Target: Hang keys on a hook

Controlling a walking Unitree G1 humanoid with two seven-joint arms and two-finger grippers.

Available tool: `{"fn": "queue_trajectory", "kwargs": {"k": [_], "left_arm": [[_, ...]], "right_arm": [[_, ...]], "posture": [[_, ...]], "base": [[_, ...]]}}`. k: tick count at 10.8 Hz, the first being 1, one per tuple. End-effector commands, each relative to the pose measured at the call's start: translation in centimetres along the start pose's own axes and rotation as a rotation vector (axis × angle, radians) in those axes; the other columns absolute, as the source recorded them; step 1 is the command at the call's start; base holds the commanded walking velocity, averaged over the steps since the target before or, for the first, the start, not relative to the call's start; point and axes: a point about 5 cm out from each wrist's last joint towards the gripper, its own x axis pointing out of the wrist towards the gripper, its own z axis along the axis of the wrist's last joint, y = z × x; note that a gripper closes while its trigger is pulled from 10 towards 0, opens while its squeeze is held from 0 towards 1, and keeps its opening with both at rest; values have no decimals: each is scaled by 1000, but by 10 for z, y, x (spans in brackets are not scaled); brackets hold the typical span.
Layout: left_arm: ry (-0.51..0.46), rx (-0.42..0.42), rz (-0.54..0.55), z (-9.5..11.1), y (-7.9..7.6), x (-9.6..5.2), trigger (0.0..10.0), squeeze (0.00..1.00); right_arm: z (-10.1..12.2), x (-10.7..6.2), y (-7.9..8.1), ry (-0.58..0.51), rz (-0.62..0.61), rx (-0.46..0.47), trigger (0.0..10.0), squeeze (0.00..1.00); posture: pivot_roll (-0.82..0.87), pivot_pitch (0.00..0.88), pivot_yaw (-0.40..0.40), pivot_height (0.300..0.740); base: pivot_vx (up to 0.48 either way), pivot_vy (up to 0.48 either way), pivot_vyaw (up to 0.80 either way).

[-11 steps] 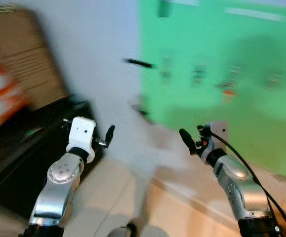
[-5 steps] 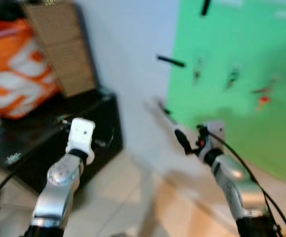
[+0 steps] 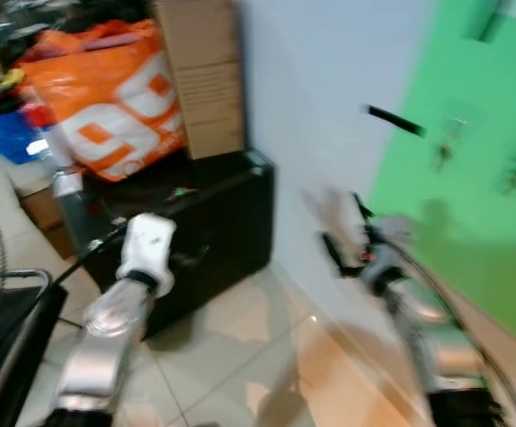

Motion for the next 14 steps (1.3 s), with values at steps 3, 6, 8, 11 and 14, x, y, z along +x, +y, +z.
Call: {"fn": "queue_trajectory", "kwargs": {"k": [3,6,8,11,14], "left_arm": [[-28,-2,-25,7,-5,3,10000,0],[-27,-2,-34,8,-7,3,10000,0],[-28,-3,-36,8,-7,4,10000,0],[-33,-3,-33,9,-7,5,10000,0],[-39,3,-23,10,-5,6,10000,0]], "right_arm": [[0,-5,-12,10,-45,-14,10000,1000],[-2,-5,-15,25,-83,-35,10000,1000],[-1,-5,-17,19,-93,-34,10000,1000],[1,-5,-22,13,-110,-43,10000,1000],[2,-3,-25,17,-118,-54,10000,1000]], "posture": [[-20,0,67,740],[-20,0,66,740],[-19,0,62,740],[-14,0,53,740],[5,0,27,740]], "base": [[385,0,779],[390,0,254],[407,0,0],[411,0,0],[424,0,0]]}}
